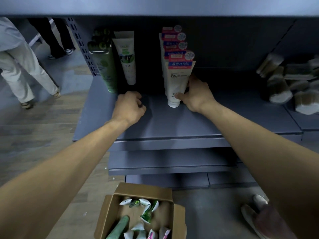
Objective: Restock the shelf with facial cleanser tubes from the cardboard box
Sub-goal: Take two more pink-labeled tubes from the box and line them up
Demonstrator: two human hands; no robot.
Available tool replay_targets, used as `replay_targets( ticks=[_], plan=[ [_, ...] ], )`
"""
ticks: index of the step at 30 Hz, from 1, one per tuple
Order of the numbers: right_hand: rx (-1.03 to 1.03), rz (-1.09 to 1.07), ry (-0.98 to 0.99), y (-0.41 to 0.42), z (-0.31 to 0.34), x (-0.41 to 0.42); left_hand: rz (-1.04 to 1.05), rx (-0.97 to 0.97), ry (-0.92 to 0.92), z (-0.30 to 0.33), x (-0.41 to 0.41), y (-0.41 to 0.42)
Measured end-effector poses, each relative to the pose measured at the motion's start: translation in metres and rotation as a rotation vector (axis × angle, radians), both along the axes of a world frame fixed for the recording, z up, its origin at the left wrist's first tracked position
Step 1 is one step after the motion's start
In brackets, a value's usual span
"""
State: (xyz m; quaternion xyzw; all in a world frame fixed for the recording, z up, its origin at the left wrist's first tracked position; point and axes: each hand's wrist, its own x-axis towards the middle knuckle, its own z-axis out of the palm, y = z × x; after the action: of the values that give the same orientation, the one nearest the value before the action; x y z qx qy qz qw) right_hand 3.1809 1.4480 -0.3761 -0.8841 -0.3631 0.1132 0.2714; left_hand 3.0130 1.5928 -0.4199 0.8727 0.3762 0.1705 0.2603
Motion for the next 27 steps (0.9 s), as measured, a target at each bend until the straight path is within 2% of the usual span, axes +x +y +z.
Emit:
replay_targets(
  ticks=[8, 13, 21, 24, 27],
  plan=[
    [-0.012, -0.005, 0.022, 0.000, 0.001, 0.001, -0.012, 0.000, -0.001, 0.003, 0.004, -0.007],
    [-0.030, -0.054, 0.136, -0.023, -0.007, -0.010, -0.032, 0.011, -0.012, 0.007, -0.004, -0.012],
    [-0.139, -0.115, 0.106, -0.047, 0.001, -0.026, -0.085, 0.053, -0.001, 0.033, -0.030, -0.017],
    [-0.141, -0.127, 0.079, -0.052, 0.012, -0.040, -0.174, 0.142, 0.046, 0.047, -0.044, -0.021],
    [-0.150, -0.130, 0.050, -0.061, 0.022, -0.060, -0.328, 0.334, 0.179, 0.061, -0.060, -0.031]
  ],
)
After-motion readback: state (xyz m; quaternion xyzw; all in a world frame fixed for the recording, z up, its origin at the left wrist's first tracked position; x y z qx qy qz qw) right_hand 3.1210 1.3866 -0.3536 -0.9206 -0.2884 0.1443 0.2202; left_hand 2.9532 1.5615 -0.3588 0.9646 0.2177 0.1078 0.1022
